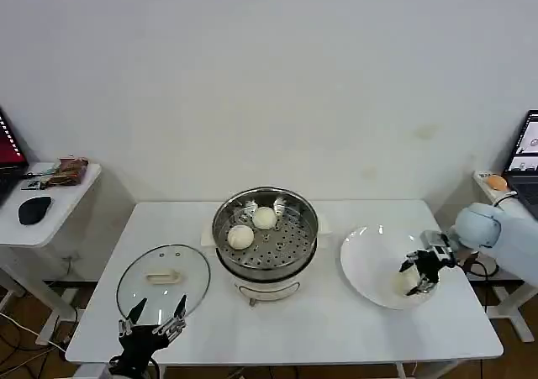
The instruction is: Take steamed baozi put them in steamer then cover it.
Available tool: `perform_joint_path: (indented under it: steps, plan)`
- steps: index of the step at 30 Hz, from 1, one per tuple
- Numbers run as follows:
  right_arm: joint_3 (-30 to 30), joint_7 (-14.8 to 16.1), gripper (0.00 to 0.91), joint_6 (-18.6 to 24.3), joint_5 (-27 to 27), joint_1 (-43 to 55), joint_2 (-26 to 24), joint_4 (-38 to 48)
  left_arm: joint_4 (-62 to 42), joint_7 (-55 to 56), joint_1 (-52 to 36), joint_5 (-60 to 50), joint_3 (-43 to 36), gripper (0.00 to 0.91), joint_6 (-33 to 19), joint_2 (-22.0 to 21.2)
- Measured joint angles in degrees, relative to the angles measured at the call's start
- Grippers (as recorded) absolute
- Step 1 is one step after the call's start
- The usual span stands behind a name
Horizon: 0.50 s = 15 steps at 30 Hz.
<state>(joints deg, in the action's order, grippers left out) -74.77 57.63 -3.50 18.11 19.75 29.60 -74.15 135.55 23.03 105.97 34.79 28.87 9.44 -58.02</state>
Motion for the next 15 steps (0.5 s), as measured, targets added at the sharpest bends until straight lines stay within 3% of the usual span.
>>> perform_joint_path:
  steps: [15]
  plan:
    - [-5.35,1.35,0.685,4.27,5.1,15.26,6.44,-0.39,-0.52,-0.32,-0.43,0.48,-0.09,0.907,-0.29,0.85]
